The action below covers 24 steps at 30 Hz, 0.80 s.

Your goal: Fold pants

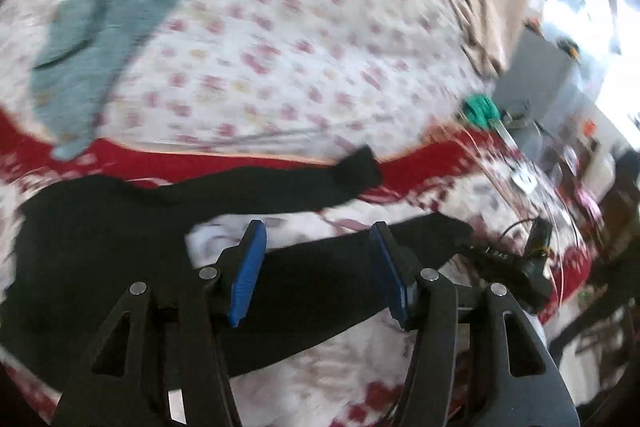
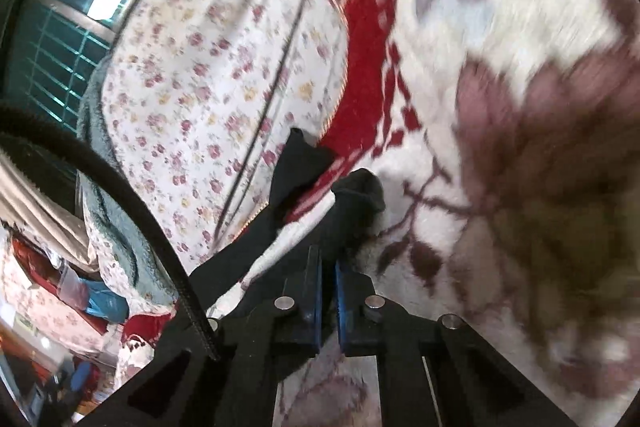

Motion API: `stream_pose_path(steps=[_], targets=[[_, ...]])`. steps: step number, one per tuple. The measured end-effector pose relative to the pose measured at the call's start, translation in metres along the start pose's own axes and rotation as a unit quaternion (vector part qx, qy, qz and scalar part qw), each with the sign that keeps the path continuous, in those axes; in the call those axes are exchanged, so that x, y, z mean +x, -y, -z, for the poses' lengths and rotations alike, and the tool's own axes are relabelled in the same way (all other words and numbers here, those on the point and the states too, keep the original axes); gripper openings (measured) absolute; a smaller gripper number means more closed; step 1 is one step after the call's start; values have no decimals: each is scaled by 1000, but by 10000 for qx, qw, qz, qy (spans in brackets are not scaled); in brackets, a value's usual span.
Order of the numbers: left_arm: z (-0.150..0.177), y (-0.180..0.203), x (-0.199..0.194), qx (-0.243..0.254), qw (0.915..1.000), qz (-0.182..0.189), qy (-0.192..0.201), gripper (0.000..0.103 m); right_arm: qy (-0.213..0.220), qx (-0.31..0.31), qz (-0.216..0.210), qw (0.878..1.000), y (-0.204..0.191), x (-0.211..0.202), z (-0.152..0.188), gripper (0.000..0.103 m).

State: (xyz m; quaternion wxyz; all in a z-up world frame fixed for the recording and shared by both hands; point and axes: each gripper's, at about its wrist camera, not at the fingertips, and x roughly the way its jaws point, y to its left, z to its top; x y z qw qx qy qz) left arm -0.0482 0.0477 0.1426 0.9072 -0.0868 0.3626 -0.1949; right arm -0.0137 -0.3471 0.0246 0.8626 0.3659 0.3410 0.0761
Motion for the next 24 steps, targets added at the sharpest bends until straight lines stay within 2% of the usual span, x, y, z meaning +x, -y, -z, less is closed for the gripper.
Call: stream_pose_path(steps=[3,6,9,11,13,14,16,19,22,24], targets=[[-7,26,50,273,9975,447,-484,54,-1,-64,69,10000,0,-16,6,5],[-5,49,98,436,9934,611,-870,54,-17,-1,276,9996,6,-25,12,5],[8,69,130,604,9898,695,-1083,54,-172,80,626,9979,19,-21,19,5],[20,75,148,664,9876,621,-1284,54,-327,133,866,9956,29,-12,25,5],[31,76,163,639,9850,542,-1507,54,-271,419,704,9963,39,-14,26,5],[36,76,169,606,9842,522,-1582,54,-291,486,757,9955,39,-16,24,9],[42,76,174,600,9849,452,-1559,54,-235,428,884,9949,33,-24,19,16],[43,74,164,637,9858,446,-1487,54,67,82,910,9958,14,-42,15,17],[38,64,140,602,9887,462,-1295,54,249,-262,686,9970,-9,-52,10,19],[33,51,122,511,9913,424,-1139,54,164,-445,382,9981,-24,-46,8,27]])
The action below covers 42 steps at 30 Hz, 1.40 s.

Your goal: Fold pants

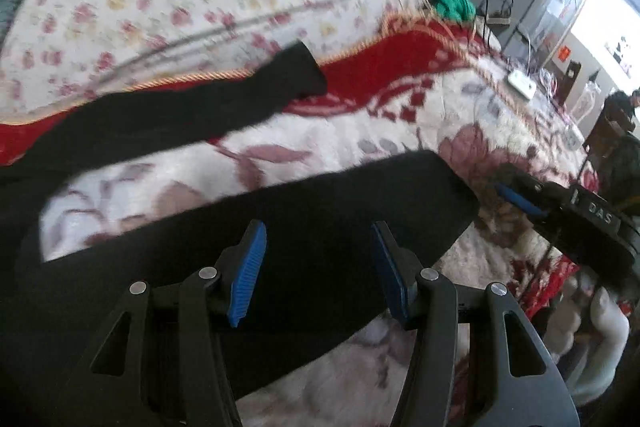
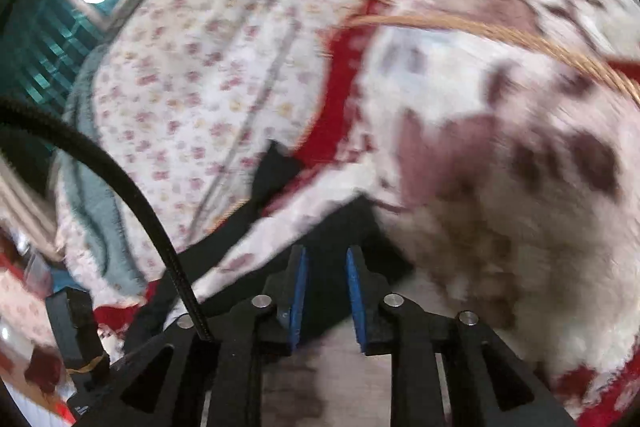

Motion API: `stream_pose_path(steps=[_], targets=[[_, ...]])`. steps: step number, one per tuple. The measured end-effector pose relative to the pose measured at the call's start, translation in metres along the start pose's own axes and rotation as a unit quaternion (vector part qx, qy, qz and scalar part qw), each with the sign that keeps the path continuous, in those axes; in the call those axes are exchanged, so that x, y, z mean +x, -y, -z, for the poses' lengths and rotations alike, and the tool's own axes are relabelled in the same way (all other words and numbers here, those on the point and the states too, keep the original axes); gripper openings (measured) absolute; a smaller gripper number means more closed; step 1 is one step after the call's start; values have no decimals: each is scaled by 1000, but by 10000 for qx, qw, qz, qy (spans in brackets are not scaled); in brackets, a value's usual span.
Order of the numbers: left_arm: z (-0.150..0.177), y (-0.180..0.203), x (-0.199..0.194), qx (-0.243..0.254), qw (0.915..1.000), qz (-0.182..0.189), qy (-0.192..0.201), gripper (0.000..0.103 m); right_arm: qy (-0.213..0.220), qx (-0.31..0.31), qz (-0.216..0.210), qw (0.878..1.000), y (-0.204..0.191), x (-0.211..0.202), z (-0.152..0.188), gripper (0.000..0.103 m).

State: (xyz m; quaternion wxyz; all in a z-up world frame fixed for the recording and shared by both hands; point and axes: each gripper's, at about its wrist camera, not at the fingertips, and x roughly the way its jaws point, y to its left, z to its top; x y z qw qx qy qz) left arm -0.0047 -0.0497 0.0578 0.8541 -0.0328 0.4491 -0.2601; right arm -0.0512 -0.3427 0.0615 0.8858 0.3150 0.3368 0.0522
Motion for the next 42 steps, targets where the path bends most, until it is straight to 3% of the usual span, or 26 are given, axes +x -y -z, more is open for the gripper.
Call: stream_pose_path(steps=[2,7,12,17,22,24,27,42], targets=[[2,-20,-22,-215,9997,-31,149,54,-72,-97,-202,9997,-13,9,0,35],[8,-82,-64,-945,9941,-373,380,54,-446,-184,-578,9972,-43,50,-1,37],[13,-152,-96,-1732,9798,-784,616,54,-827,-17,-708,9941,-54,104,-7,47],[12,-202,-108,-2366,9655,-800,738,54,-967,440,-724,9917,-49,152,-25,48],[9,-245,-106,-2995,9483,-695,781,54,-1093,896,-620,9880,-32,185,-37,48],[8,-260,-101,-3275,9391,-682,791,54,-1080,898,-580,9884,-30,189,-39,49],[4,-274,-92,-3487,9316,-705,748,54,-1042,782,-570,9898,-31,191,-42,49],[-15,-301,-34,-4051,9097,-817,411,54,-1152,996,-351,9877,-25,237,-57,54]])
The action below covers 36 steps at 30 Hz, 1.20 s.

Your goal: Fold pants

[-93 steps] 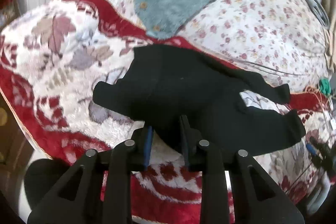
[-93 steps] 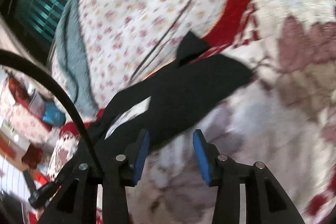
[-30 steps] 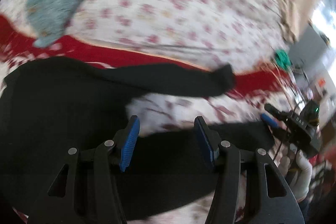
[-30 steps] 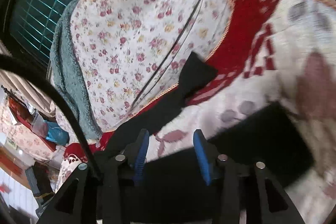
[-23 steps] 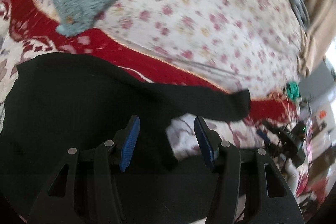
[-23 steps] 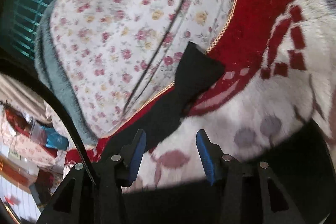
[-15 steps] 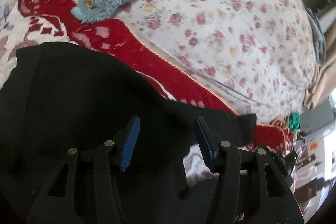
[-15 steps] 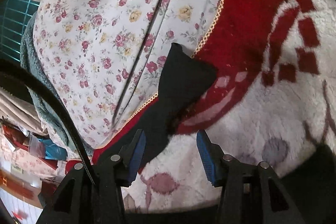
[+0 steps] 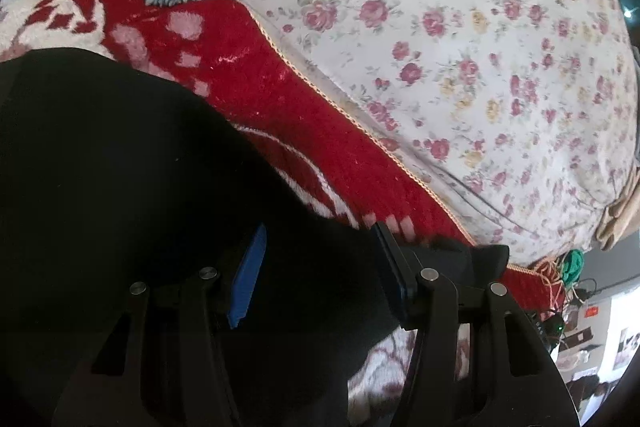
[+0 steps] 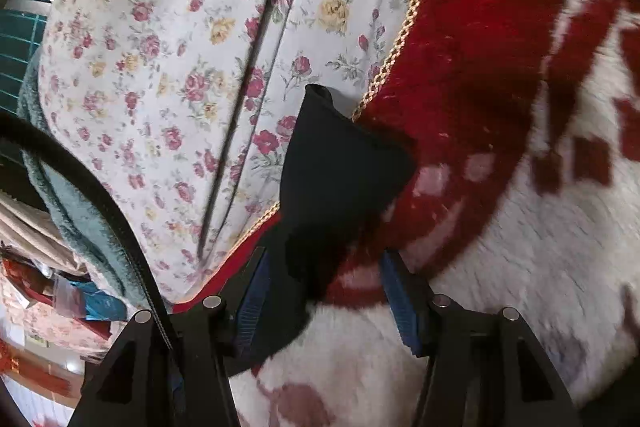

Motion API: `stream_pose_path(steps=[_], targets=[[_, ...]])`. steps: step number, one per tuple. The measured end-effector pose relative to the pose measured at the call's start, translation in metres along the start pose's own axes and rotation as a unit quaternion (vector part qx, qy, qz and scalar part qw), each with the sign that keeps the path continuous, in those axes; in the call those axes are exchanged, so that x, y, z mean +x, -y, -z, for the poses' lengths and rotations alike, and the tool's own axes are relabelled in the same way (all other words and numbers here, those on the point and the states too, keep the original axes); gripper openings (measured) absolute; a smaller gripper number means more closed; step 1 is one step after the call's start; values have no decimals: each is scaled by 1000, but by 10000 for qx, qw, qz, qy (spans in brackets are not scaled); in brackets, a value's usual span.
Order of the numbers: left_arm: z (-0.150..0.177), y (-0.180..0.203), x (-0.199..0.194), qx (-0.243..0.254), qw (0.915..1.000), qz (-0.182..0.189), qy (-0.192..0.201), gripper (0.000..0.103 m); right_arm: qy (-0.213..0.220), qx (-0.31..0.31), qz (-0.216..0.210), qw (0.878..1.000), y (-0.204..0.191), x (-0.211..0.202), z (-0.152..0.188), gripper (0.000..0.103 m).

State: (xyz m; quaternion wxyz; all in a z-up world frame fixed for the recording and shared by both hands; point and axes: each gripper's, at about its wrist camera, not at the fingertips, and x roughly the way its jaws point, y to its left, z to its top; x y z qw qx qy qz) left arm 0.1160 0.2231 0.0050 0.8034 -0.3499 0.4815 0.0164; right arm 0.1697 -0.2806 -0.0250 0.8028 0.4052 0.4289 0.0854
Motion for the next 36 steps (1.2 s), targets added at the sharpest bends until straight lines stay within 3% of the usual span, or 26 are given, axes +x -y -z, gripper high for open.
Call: stream_pose_path(steps=[3,5,6,7,8,14,24,31,36], targets=[[-5,3,7,-11,9999,-97,67,54,75,-163,58,9998,-6,10,-3,47],[-6,7,10,83,9998,-174,90,49,-59,-156,-192,9997,-6,16,-4,15],[-6,8,11,167,9994,-281,106,27,-78,-99,-283,9995,-5,16,-4,13],[-6,9,12,261,9986,-455,105,11,-43,-118,-341,9993,-6,12,-4,8],[-5,8,11,312,9981,-527,111,11,31,-173,-370,9992,-7,5,-3,5],[3,8,-29,482,9973,-90,543,7,240,-515,-505,9971,-18,-41,0,5],[64,41,-128,1293,9823,318,1314,7,510,-721,-738,9934,-29,-115,20,5],[129,22,-155,1609,9782,379,1259,7,648,-774,-649,9928,-6,-176,62,5],[176,-8,-127,1641,9822,-176,899,7,263,-643,23,9976,37,-166,100,5]])
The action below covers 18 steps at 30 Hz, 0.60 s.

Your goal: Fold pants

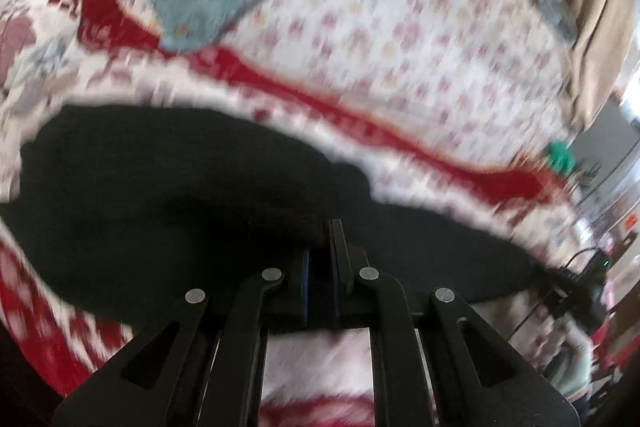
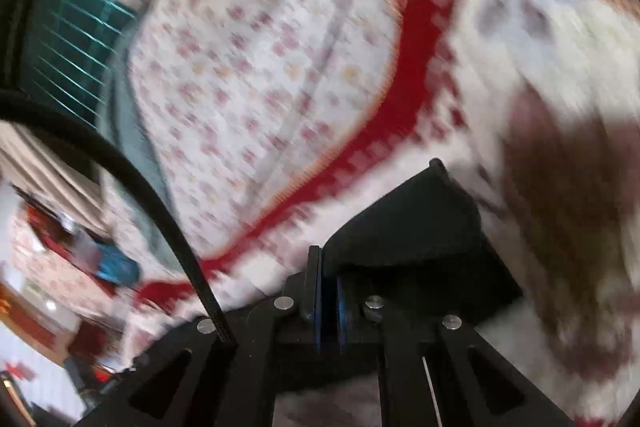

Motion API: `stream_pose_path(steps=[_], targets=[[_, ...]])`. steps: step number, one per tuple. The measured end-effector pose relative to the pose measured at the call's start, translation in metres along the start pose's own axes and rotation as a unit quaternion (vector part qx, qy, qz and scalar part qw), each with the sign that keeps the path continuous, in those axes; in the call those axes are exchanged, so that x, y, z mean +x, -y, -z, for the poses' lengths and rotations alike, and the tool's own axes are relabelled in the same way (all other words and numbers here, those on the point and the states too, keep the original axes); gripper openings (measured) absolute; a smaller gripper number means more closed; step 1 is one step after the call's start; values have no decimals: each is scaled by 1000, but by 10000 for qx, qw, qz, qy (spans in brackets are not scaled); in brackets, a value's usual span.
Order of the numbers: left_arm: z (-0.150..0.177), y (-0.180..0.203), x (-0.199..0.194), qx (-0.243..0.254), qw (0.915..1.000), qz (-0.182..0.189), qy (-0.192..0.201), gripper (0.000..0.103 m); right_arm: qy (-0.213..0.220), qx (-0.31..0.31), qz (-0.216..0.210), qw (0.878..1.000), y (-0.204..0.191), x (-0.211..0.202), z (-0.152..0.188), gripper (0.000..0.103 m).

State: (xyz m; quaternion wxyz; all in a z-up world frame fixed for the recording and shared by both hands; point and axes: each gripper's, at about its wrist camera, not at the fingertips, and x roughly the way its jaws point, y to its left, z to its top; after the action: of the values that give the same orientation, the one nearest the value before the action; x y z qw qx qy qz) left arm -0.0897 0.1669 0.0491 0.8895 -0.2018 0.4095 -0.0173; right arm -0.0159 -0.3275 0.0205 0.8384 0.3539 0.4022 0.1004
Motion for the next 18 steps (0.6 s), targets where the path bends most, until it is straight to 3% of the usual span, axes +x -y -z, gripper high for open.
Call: stream_pose_path(steps=[4,9,12,15,16,18], targets=[[15,-11,10,-108,9998,-113,-150,7,-47,543,-205,9983,28,6,12,5],[11,-6,-1,22,9999,-63,138,7,-19,232,-23,9997,15,4,8,5],[13,-13,3,-92,10000,-5,-27,8,-121,306,97,9994,18,6,11,6],[15,-24,-5,-223,9997,113,-80,9,-40,218,231,9995,11,-10,16,24],[15,-26,-11,-247,9996,132,-47,14,-14,131,243,9996,7,-16,19,32],[16,-34,-27,-281,9995,66,103,25,-22,-171,158,9997,-7,-26,26,33]])
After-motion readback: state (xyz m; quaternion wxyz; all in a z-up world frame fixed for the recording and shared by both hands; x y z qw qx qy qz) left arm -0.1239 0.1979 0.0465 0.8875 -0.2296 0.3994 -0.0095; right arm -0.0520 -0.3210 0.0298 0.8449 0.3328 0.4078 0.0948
